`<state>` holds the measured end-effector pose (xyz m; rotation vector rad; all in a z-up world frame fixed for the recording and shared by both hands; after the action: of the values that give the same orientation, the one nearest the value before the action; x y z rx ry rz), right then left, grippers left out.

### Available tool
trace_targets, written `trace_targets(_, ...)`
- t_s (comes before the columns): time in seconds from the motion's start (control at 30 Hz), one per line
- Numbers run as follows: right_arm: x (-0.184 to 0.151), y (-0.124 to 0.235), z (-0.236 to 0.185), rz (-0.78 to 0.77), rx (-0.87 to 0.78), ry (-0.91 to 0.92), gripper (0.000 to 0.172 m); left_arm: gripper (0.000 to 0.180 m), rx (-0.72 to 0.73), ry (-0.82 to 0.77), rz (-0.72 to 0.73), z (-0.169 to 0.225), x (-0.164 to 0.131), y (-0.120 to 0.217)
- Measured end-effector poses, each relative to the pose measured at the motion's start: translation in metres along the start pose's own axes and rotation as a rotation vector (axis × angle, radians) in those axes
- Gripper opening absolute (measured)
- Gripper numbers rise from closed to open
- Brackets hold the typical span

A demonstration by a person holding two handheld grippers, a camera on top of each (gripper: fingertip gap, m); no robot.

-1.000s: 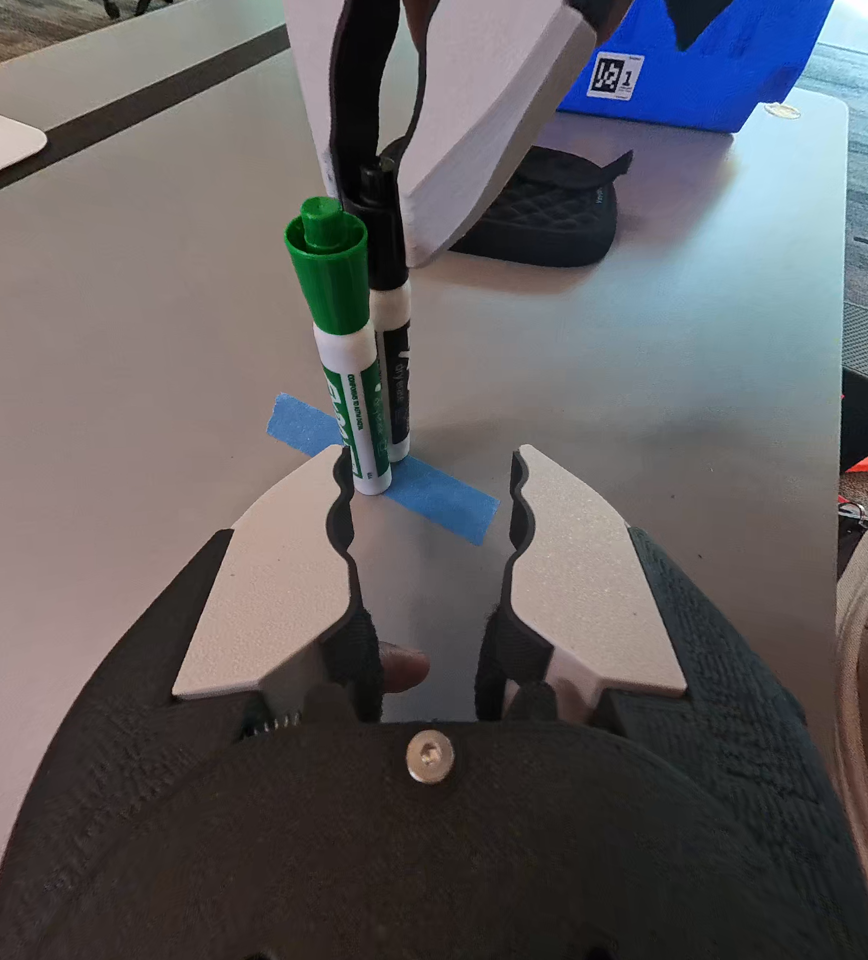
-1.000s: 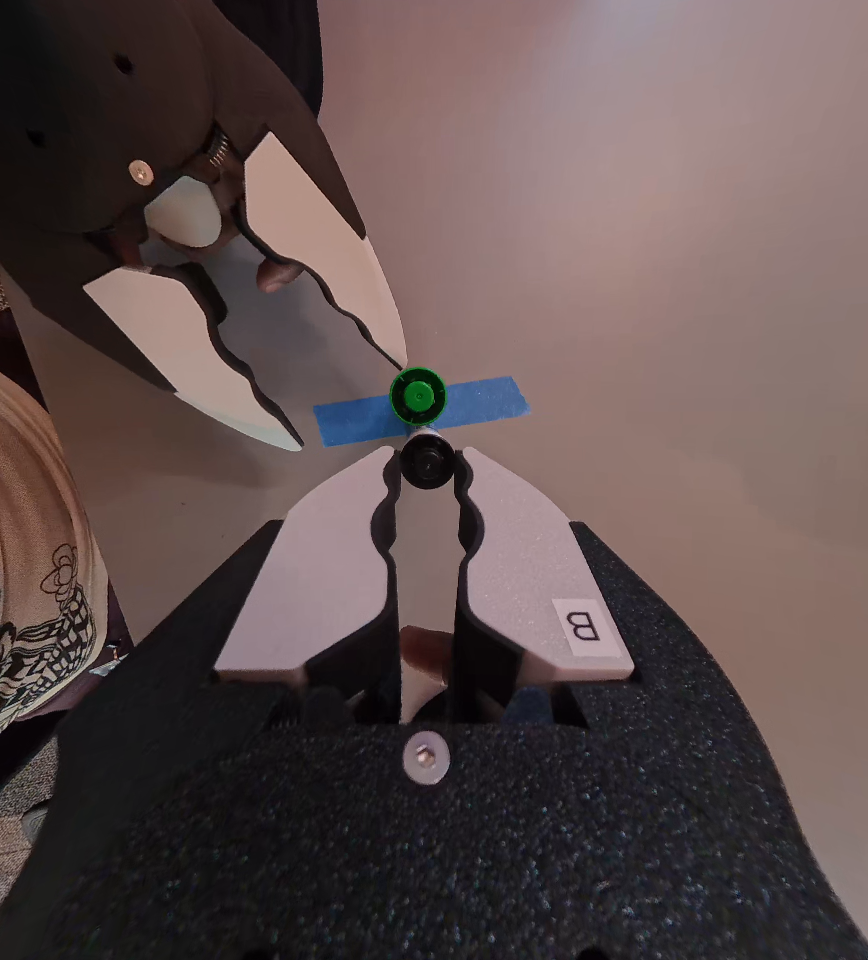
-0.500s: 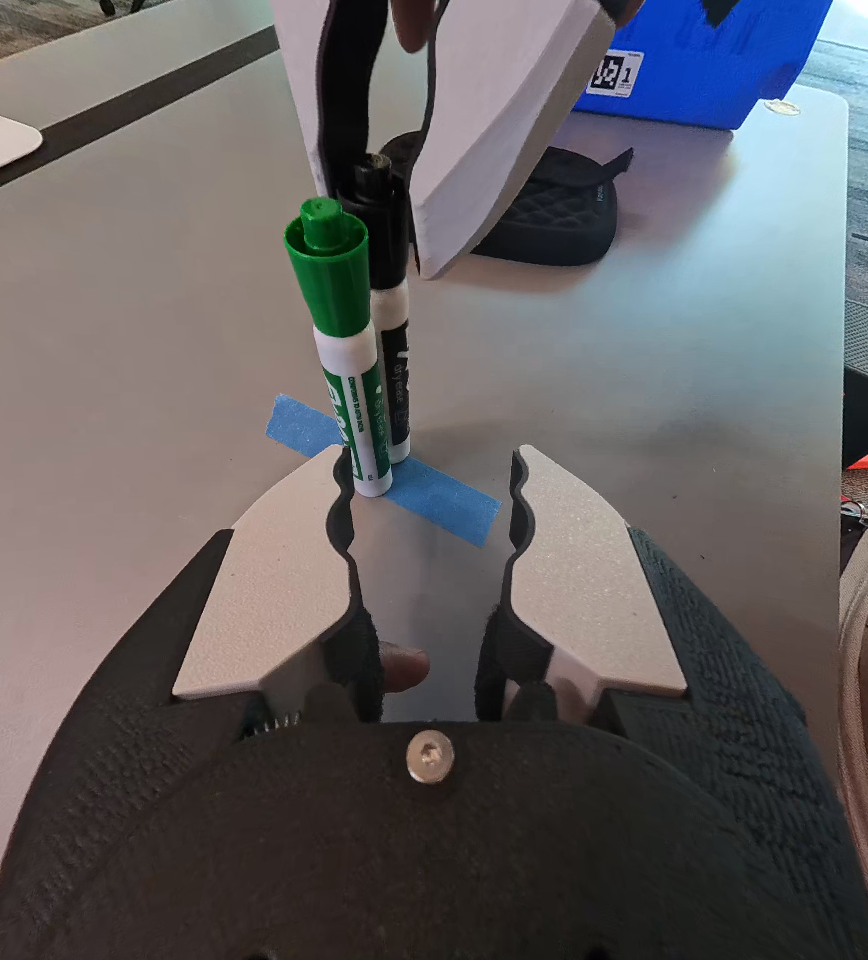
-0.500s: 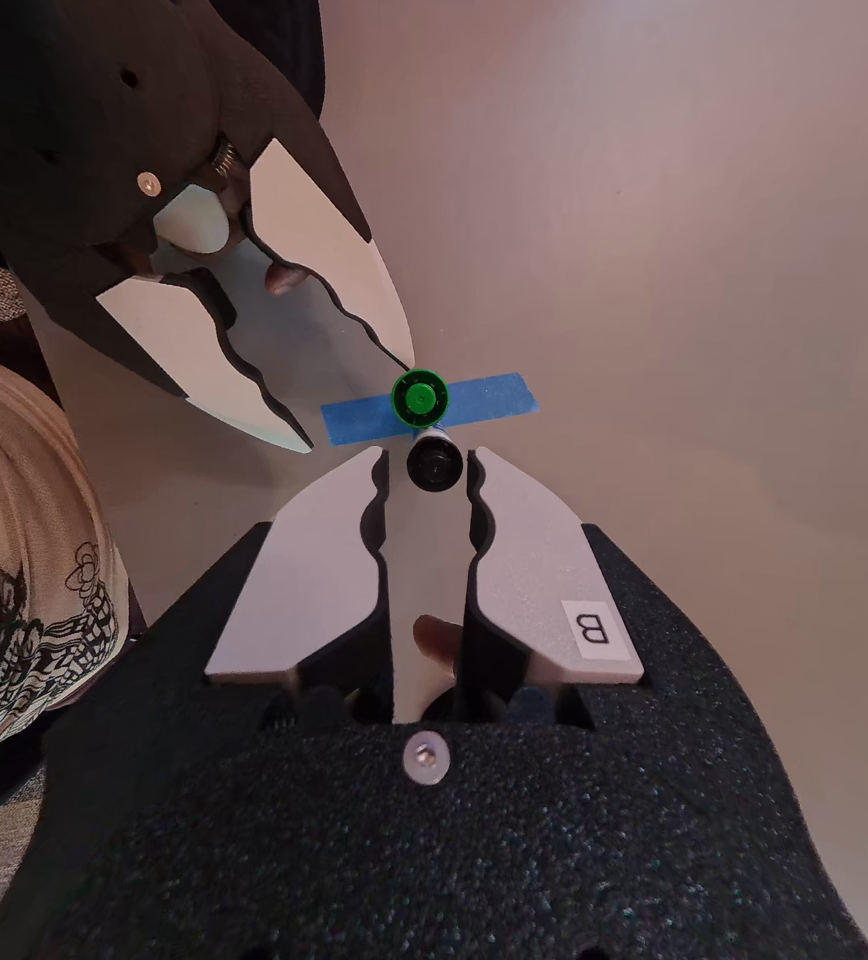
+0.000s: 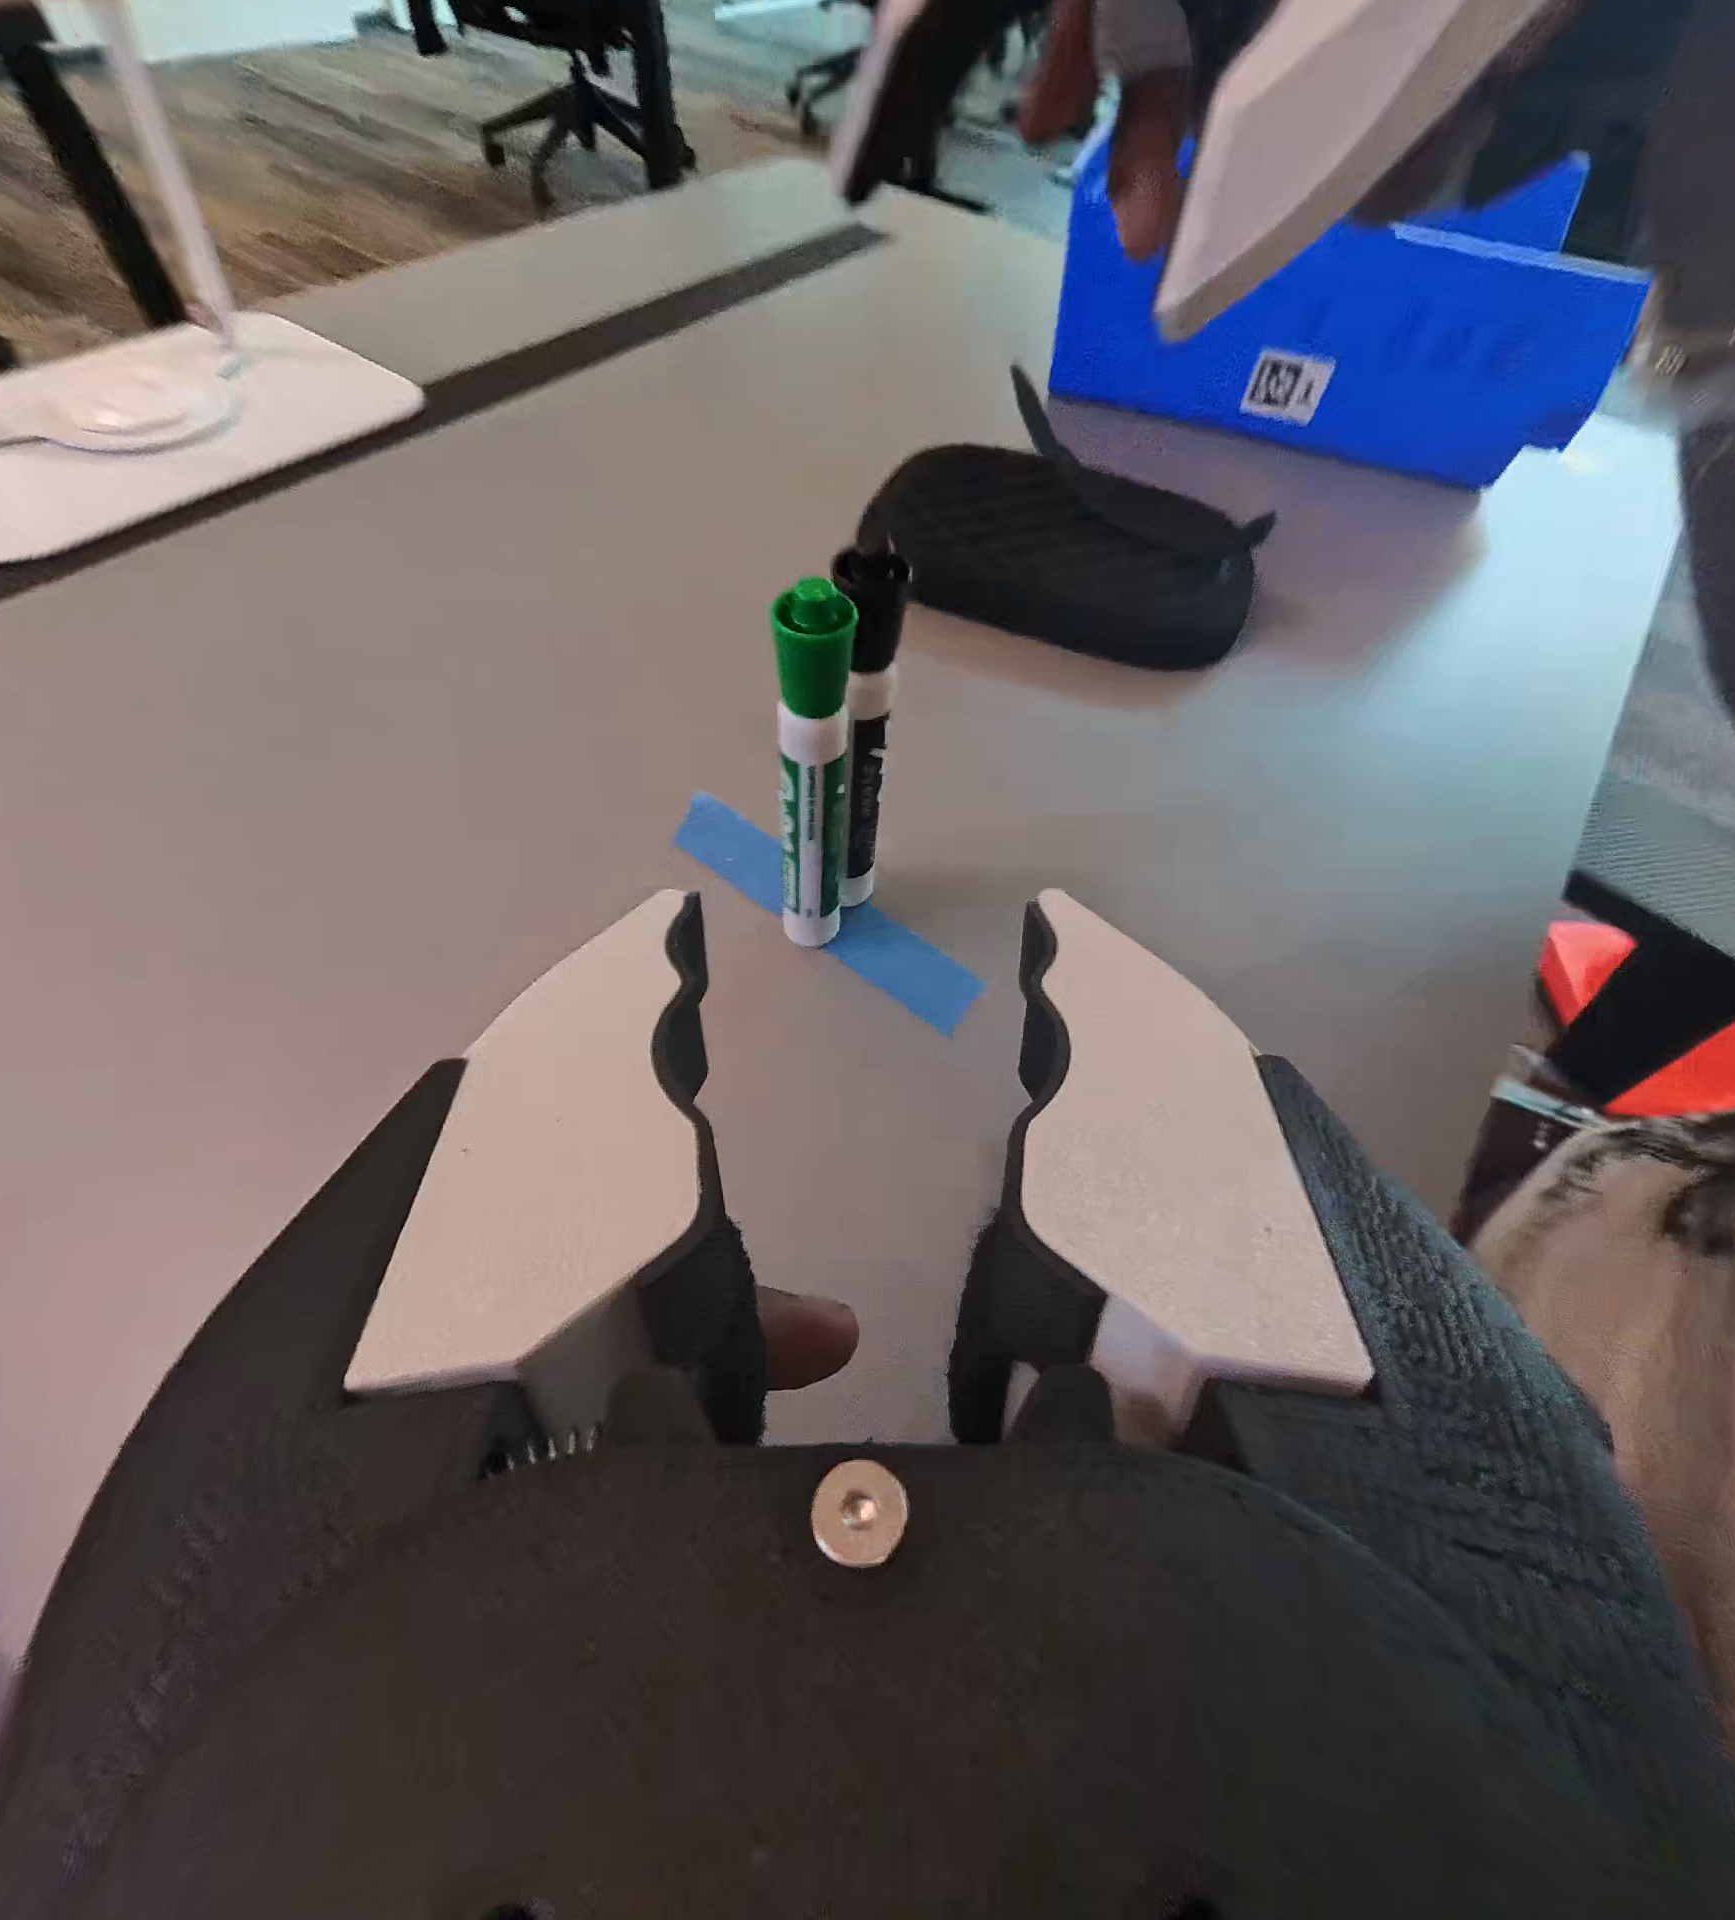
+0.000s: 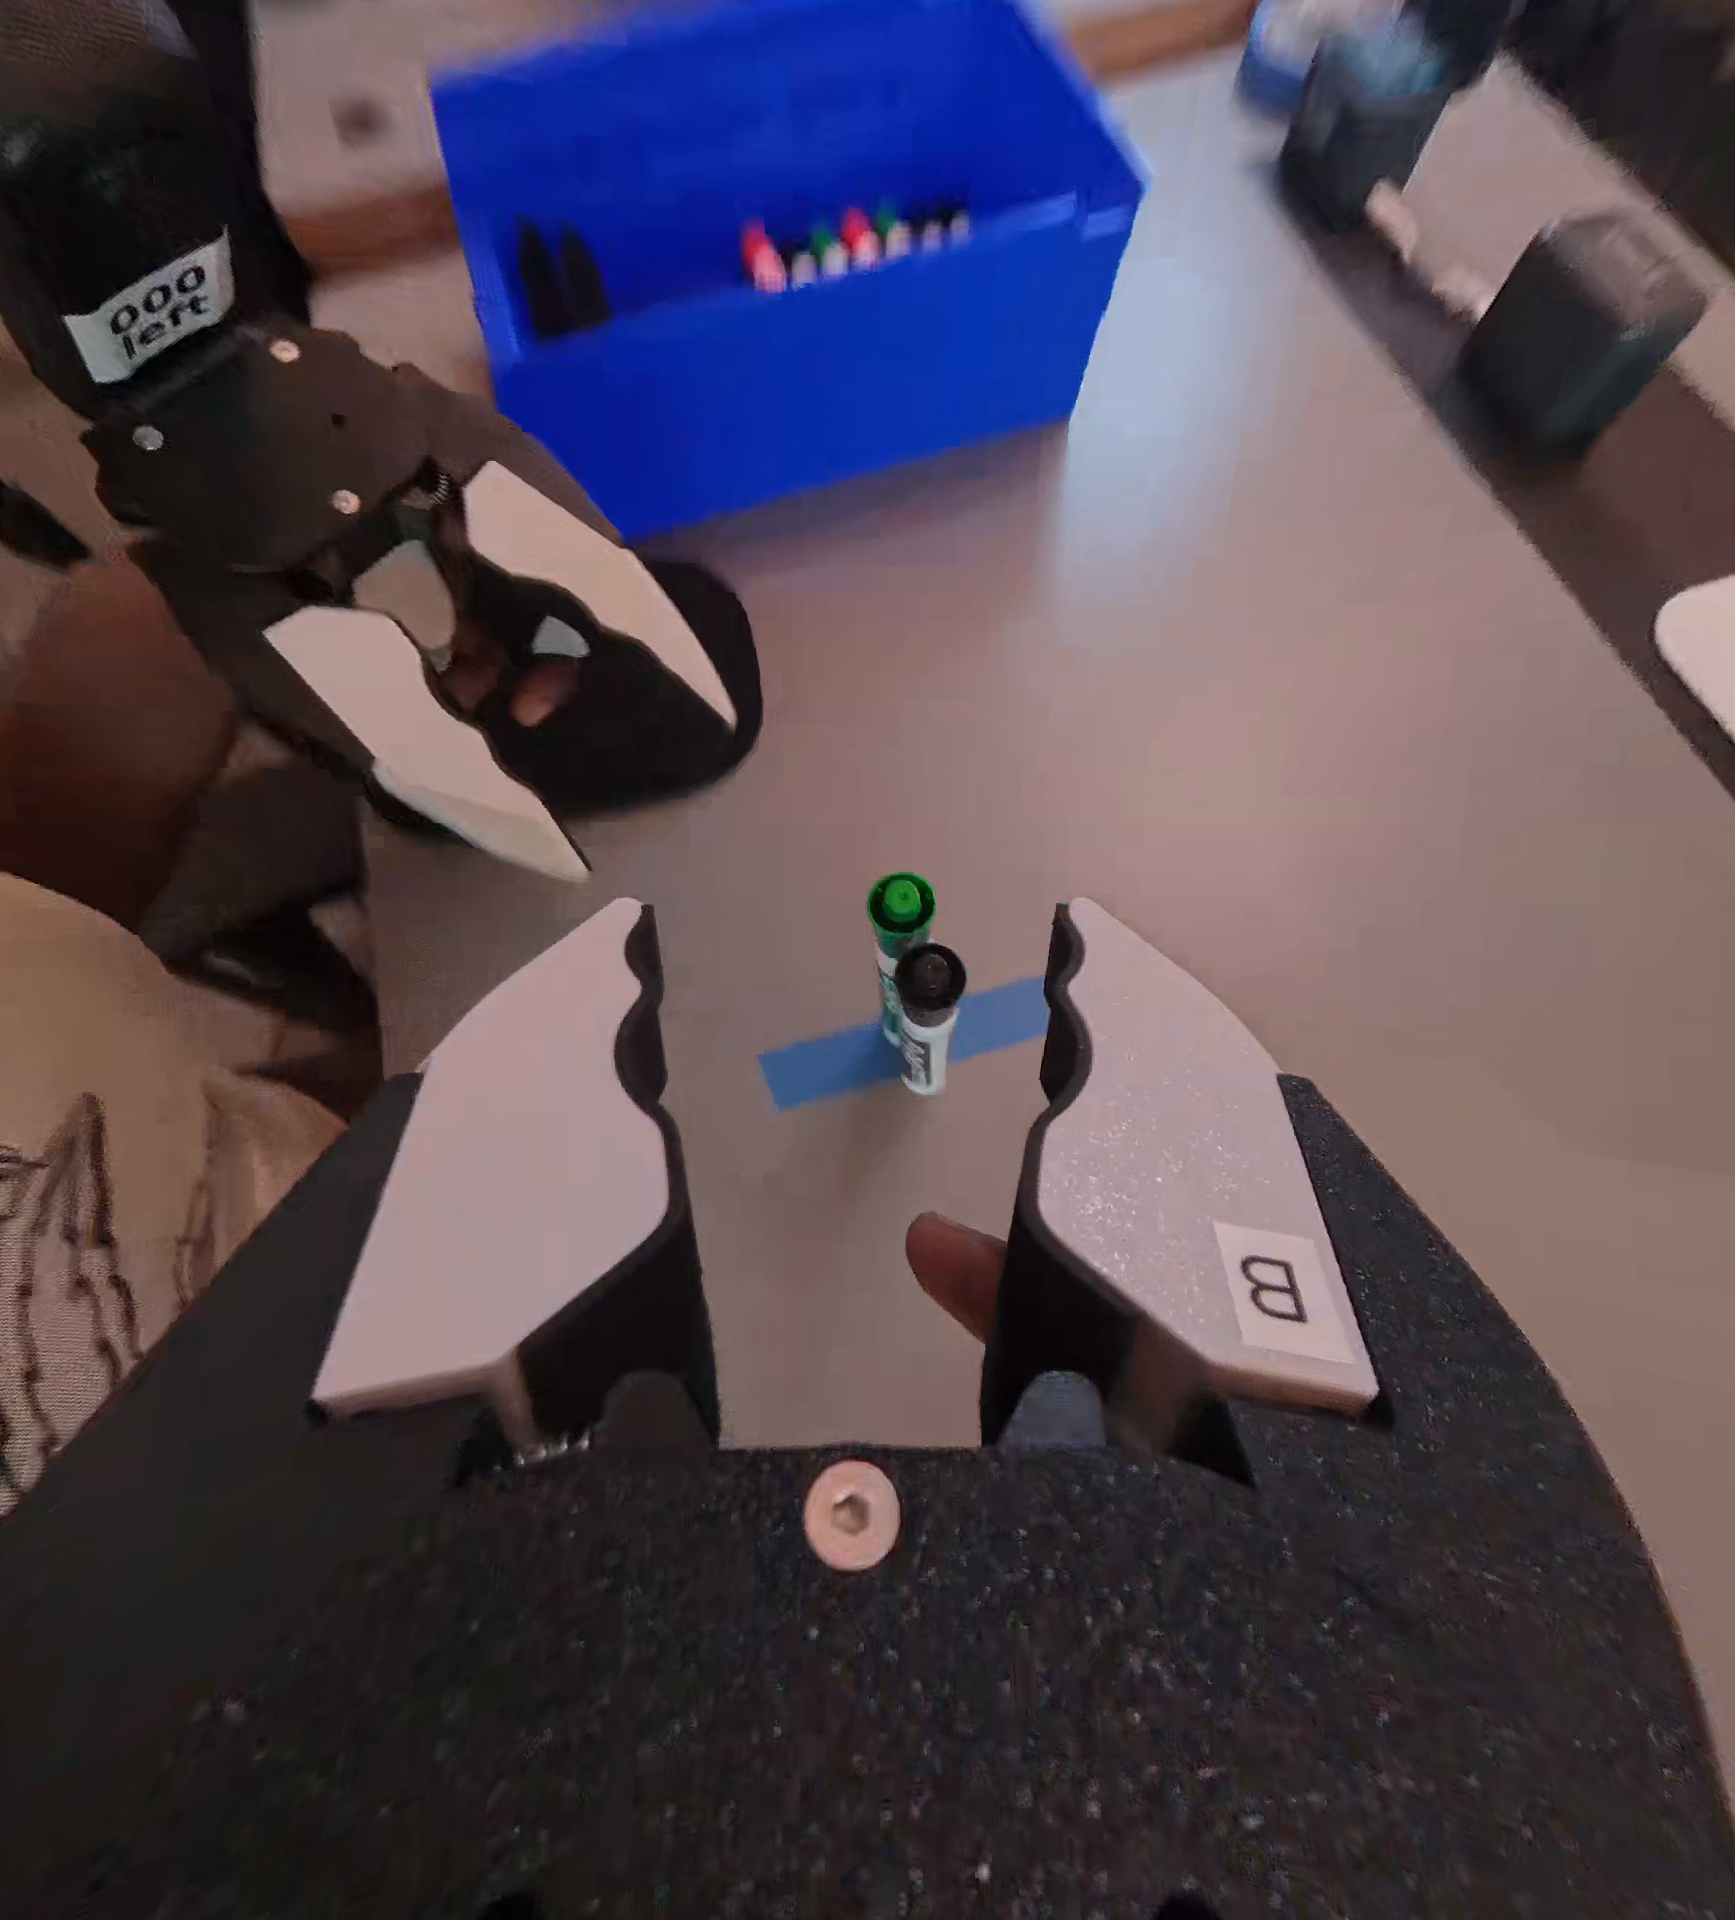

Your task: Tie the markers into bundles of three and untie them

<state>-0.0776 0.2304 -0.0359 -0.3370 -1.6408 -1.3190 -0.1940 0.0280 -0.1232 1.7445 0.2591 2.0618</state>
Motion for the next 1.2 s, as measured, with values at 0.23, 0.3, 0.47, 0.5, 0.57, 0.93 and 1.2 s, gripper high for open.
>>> trace_targets(0.23, -0.043, 0.044, -0.012, 0.334, -0.083, -0.169, 0.065, 0.035, 0.441, -0.123, -0.094, -0.072, 0.026, 0.162)
trace_targets(0.3, -0.047, 0.048, -0.013, 0.370, -0.084, -0.185, 0.062, 0.035, 0.520, -0.205, -0.278, -0.124, 0.020, 0.177)
trace_targets(0.47, -0.047, 0.054, -0.017, 0.362, -0.107, -0.162, 0.062, 0.034, 0.401, -0.266, -0.701, -0.227, -0.013, 0.149)
trace_targets(0.5, -0.046, 0.055, -0.019, 0.361, -0.108, -0.158, 0.062, 0.034, 0.399, -0.285, -0.784, -0.237, -0.019, 0.143)
trace_targets(0.57, -0.045, 0.057, -0.022, 0.360, -0.118, -0.151, 0.061, 0.034, 0.400, -0.351, -0.888, -0.250, -0.026, 0.132)
trace_targets(0.93, -0.040, 0.059, -0.025, 0.355, -0.144, -0.146, 0.061, 0.024, 0.249, -0.334, -1.040, -0.278, -0.037, 0.108)
trace_targets(1.2, -0.040, 0.043, -0.031, 0.431, -0.050, -0.154, 0.056, 0.020, 0.505, -0.108, -0.272, -0.240, 0.001, 0.153)
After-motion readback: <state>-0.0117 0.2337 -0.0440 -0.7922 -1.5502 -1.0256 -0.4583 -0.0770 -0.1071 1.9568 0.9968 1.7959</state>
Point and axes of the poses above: each gripper's, where its closed fingertips meet, y back along the fingers, x out of its top, z = x × y across the jaws, the point moved 10 cm from there along y, back along the fingers, and after that the axes turned 8 degrees about y, right-handed, at the moved point
